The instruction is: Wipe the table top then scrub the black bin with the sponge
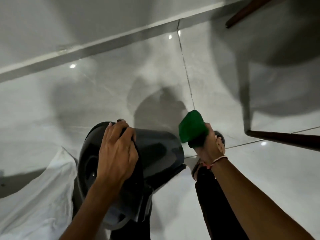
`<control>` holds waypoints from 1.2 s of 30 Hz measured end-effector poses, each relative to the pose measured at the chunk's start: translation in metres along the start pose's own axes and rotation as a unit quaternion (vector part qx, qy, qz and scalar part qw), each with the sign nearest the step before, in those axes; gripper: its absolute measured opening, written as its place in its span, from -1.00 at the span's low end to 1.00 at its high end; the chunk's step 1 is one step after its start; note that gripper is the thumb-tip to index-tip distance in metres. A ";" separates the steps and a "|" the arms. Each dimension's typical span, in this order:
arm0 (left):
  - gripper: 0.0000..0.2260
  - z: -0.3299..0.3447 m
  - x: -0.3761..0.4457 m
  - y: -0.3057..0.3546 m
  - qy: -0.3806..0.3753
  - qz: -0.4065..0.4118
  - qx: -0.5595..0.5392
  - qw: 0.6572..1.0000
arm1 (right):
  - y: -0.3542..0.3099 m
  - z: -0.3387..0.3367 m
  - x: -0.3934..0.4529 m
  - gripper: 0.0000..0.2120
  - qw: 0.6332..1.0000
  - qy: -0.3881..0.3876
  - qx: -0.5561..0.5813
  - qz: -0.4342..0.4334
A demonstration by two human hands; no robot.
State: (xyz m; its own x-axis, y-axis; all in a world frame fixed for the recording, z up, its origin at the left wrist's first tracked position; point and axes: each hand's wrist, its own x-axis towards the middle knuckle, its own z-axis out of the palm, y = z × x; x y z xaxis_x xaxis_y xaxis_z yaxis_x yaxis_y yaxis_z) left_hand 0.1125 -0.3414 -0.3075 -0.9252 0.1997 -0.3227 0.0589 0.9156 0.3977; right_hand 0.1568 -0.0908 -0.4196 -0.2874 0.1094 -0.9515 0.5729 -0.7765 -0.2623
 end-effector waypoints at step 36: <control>-0.32 -0.097 0.148 0.215 0.114 0.153 0.176 0.966 | -0.273 0.055 -0.263 -0.43 0.911 -0.195 0.177 -0.316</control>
State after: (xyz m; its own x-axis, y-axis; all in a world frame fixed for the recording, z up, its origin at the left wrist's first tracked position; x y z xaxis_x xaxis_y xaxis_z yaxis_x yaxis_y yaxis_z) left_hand -0.0479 -0.1486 -0.1866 -0.9008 0.4337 -0.0227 0.4286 0.8961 0.1157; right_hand 0.0341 0.0580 -0.0888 -0.7651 0.4283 -0.4808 -0.0651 -0.7944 -0.6039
